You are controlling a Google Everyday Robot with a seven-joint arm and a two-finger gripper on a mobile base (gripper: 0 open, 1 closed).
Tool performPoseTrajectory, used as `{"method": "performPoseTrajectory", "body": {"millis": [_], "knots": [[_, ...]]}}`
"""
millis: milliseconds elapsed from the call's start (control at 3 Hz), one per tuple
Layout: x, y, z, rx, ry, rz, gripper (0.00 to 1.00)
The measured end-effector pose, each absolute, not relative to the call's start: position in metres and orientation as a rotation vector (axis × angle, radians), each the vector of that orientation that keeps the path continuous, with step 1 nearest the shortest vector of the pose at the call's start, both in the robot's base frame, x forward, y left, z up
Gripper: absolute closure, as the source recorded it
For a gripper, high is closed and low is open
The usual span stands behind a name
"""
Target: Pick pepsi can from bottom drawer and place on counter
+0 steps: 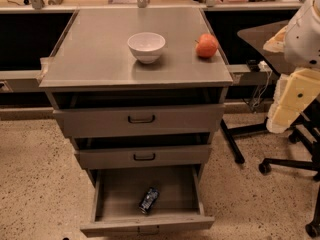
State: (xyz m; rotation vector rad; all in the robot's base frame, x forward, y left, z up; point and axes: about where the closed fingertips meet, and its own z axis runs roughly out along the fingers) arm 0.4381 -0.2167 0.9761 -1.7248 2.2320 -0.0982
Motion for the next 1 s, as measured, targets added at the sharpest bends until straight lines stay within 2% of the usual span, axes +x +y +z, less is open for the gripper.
{"method": "performPoseTrajectory", "body": {"millis": [333,667,1000], "knots": [[0.439,-0.215,0.972,-1.727,2.227,-0.101,0.0],[0.439,-0.18,0.896,-1.803,2.14,0.05,0.0],[0.435,-0.164,0.813,-1.926,2.14,0.086,0.0]]}}
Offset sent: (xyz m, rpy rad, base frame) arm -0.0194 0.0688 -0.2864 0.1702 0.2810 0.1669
